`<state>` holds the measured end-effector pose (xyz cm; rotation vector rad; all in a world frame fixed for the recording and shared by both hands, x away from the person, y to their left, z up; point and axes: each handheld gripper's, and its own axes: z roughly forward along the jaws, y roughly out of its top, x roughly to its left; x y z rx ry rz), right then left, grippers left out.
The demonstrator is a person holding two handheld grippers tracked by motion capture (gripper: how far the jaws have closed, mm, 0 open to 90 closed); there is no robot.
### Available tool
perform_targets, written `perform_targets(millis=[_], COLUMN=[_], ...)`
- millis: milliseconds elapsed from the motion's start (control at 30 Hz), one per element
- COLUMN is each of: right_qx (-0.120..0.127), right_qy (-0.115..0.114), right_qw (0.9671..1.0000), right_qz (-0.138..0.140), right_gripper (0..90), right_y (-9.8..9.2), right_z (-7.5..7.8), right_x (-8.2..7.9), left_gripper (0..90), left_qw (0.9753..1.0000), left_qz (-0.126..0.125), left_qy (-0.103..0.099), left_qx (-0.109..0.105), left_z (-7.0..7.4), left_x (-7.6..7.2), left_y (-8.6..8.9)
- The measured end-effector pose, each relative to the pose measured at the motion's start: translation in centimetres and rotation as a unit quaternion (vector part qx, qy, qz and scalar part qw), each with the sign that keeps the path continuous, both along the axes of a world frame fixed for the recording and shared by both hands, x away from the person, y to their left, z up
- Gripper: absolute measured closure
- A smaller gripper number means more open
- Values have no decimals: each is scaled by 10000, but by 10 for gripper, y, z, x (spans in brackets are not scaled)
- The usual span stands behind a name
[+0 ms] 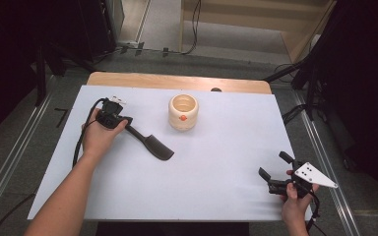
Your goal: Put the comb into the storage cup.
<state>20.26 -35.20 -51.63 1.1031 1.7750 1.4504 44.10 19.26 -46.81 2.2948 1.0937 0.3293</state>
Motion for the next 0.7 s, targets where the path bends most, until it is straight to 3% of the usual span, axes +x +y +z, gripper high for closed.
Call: perform_targets(millis=[167, 233, 333, 633, 700], right_qx=[-8, -8, -4, -9, -6], right_qy=[6, 8, 2, 10, 12], right_qw=[10000, 10000, 10000, 10000, 10000], right_qz=[1, 14, 9, 10, 7], right_gripper=[0, 0, 0, 0, 0], right_y=[1, 1, 0, 1, 1], right_z=[0, 0, 0, 0, 0], right_x=[0, 0, 0, 0, 0], left_gripper=[900, 900, 900, 900, 900], left_qw=[9997, 9990, 9986, 9975, 9973], left_qz=[86, 56, 20, -139, -206], left_qy=[162, 302, 353, 547, 654], left_qx=[177, 330, 389, 418, 252], left_z=[-5, -6, -8, -9, -9], left_x=[7, 10, 11, 6, 5], left_y=[-2, -4, -5, -5, -4])
